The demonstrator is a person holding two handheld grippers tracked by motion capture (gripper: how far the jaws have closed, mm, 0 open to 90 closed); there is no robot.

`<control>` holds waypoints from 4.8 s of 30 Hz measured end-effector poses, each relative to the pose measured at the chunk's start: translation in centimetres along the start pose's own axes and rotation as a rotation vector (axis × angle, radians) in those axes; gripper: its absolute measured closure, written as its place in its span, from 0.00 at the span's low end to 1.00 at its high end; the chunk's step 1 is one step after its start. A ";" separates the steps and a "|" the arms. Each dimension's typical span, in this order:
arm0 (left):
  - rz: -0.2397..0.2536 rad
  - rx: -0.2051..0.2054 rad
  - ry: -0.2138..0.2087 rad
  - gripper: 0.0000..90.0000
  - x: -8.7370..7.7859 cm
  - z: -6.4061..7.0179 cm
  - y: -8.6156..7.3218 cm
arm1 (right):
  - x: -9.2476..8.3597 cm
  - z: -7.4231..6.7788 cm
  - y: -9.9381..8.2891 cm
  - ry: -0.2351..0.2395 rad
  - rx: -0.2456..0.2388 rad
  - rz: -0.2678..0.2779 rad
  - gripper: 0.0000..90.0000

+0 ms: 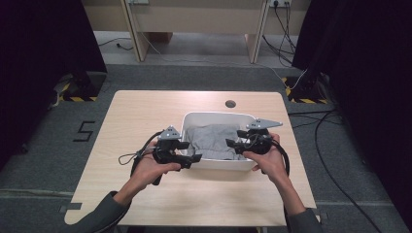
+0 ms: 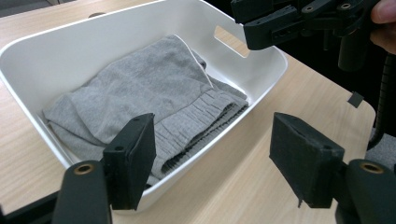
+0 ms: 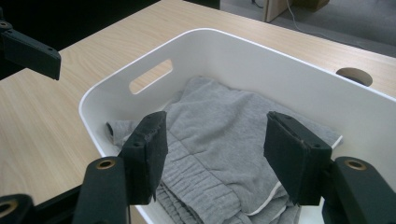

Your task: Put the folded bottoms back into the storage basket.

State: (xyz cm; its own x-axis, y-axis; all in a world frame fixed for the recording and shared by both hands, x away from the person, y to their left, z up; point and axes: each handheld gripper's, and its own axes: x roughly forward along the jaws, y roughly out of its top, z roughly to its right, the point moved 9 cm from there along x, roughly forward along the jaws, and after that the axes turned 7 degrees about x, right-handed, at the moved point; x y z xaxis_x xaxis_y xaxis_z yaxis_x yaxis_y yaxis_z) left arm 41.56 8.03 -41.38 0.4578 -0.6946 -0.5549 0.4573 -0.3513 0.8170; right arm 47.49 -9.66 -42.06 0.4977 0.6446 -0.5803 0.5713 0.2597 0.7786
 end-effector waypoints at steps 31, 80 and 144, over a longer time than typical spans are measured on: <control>0.050 0.000 0.030 0.27 -2.3 1.5 -3.2 | -1.8 -1.6 -2.4 0.038 -0.016 0.046 0.43; 0.049 -0.071 0.075 0.20 -3.0 0.8 -11.4 | -2.3 -4.4 -8.2 0.060 -0.049 0.063 0.40; -0.103 -0.013 0.310 0.16 -5.9 -2.0 -21.3 | -3.6 -0.5 -19.1 -0.243 0.014 -0.092 0.22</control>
State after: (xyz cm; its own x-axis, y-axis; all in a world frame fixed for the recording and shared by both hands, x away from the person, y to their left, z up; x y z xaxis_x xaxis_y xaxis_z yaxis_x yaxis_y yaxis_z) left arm 30.65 20.88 -55.85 0.6183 -0.4309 -0.6573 0.5222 -0.3999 0.7533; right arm 34.45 -16.61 -54.74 0.5845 0.4269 -0.6900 0.6295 0.2979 0.7176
